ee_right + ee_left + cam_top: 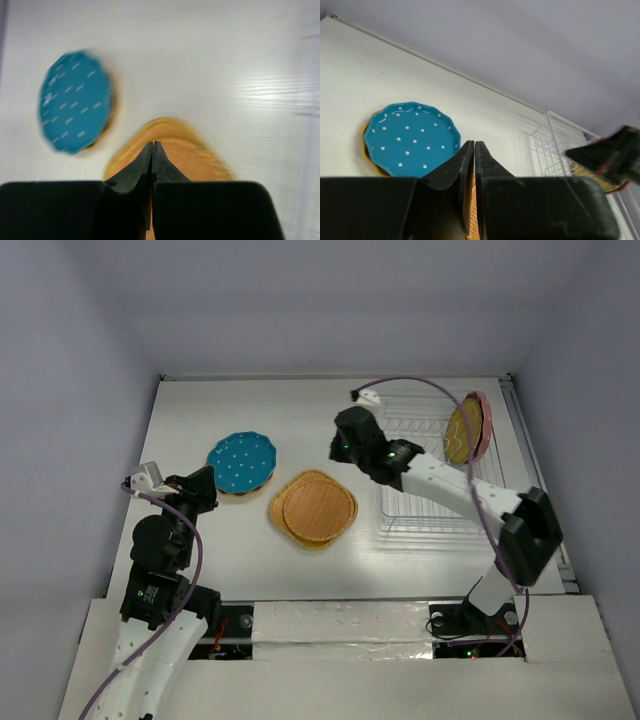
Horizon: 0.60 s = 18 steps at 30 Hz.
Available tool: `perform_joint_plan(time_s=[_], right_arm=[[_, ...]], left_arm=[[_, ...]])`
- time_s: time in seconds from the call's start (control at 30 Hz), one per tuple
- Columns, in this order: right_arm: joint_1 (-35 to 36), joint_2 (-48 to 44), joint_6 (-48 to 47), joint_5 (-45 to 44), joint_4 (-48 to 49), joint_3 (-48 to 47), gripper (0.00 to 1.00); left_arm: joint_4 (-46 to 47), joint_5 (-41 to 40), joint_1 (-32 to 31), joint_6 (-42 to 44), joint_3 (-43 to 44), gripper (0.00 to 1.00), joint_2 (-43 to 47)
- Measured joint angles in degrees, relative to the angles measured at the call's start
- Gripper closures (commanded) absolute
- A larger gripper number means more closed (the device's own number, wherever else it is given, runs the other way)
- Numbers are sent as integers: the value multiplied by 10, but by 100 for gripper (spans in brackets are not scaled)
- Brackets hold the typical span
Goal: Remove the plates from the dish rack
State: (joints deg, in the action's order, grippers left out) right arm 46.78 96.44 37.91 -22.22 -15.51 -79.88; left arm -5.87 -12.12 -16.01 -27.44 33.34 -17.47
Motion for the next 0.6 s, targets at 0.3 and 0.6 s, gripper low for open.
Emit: perform_joint_plan(time_s=[0.3,0.6], right_arm=[[-265,-213,-74,-149,-98,154,100],[-359,-202,-94,-143,-103,191,75]], left_arm=[[-1,0,-15,1,0,100,34],[-3,0,-49,2,0,76,61]])
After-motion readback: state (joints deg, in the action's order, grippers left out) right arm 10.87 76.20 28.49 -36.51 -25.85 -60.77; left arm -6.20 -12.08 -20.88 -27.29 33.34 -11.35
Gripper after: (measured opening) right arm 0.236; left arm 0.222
